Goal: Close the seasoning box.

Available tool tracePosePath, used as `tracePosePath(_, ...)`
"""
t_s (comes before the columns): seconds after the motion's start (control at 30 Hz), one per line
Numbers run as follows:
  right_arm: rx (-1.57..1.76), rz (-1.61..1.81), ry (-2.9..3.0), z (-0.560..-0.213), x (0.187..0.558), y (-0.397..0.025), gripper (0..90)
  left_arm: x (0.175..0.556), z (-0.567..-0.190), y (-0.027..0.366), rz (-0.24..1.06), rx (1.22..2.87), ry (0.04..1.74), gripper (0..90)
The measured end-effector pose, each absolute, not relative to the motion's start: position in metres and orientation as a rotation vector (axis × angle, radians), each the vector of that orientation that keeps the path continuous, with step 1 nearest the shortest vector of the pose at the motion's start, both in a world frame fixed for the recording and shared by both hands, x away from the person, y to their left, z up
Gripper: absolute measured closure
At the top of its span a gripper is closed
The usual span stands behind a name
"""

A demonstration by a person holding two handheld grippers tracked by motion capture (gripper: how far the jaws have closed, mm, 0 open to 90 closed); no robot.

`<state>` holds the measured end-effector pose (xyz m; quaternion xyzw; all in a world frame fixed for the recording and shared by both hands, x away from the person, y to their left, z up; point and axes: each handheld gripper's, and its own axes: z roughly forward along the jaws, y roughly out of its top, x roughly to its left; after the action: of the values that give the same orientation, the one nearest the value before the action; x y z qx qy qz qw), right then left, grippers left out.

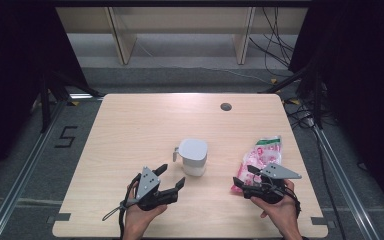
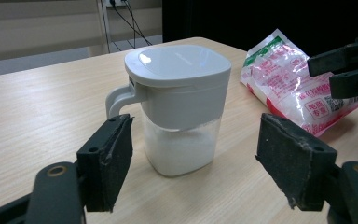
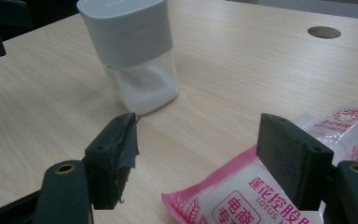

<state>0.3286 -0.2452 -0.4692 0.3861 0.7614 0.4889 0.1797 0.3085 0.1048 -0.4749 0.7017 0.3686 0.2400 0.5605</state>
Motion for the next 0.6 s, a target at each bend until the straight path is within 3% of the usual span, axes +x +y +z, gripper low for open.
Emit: tracePosePath(0.6, 1.056, 1.366, 2.181, -0.469, 0.326, -0.244, 29.3, 0.297, -0.484, 0.104, 0.577, 1.711, 0.862, 25.0)
